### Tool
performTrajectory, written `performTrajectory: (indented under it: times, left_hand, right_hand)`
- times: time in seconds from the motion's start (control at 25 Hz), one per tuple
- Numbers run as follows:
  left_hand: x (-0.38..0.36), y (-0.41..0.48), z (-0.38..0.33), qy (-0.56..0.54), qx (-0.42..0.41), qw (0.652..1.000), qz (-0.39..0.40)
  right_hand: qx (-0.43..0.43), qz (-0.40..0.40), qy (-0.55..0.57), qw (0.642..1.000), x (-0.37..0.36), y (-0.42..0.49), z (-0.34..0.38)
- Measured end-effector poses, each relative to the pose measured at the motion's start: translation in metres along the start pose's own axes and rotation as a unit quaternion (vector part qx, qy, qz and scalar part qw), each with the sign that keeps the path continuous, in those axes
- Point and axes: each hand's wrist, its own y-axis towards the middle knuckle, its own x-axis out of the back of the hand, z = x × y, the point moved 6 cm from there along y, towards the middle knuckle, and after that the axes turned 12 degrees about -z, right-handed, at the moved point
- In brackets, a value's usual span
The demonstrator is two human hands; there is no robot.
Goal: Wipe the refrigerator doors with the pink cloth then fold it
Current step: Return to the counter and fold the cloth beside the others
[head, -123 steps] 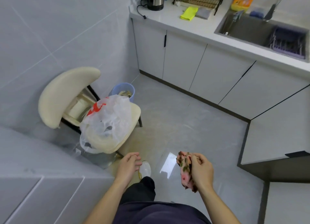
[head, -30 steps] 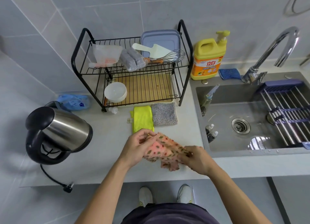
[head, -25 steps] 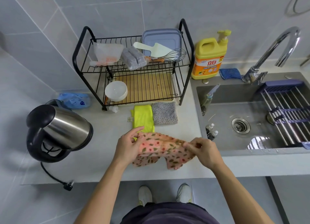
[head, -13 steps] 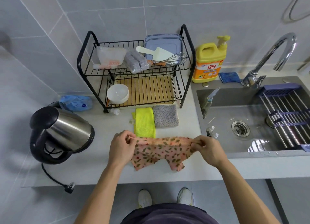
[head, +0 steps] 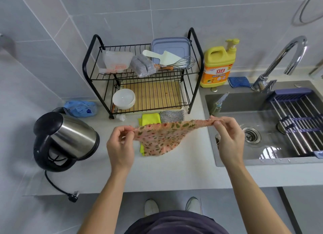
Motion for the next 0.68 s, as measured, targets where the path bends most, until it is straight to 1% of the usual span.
performTrajectory:
  times: [0.12,0.28,0.36,0.44,0.52,0.6,0.68]
  left_hand:
    - [-0.001,-0.014,0.023,0.007,0.050,0.998,0.045]
    - [-0.005,-0.039,0.056,0.088,0.099,0.981,0.139]
    - [-0.005,-0.046,0.070,0.118,0.119,0.971,0.168]
    - [-0.004,-0.045,0.074,0.126,0.122,0.970,0.169]
    - [-0.008,-0.039,0.068,0.119,0.110,0.974,0.157]
    - [-0.014,-0.030,0.050,0.102,0.076,0.981,0.144]
    - [-0.020,-0.019,0.025,0.075,0.039,0.989,0.118]
  right_hand:
    - [-0.034,-0.032,-0.037,0.998,0.014,-0.018,-0.025]
    - [-0.088,-0.049,-0.107,0.989,0.033,-0.040,-0.048]
    - [-0.094,-0.048,-0.151,0.983,0.038,-0.046,-0.053]
    - [-0.093,-0.053,-0.179,0.978,0.039,-0.044,-0.057]
    - [-0.089,-0.052,-0.180,0.978,0.034,-0.037,-0.055]
    - [-0.068,-0.051,-0.167,0.982,0.024,-0.027,-0.045]
    - [-0.028,-0.058,-0.140,0.988,0.014,-0.016,-0.025]
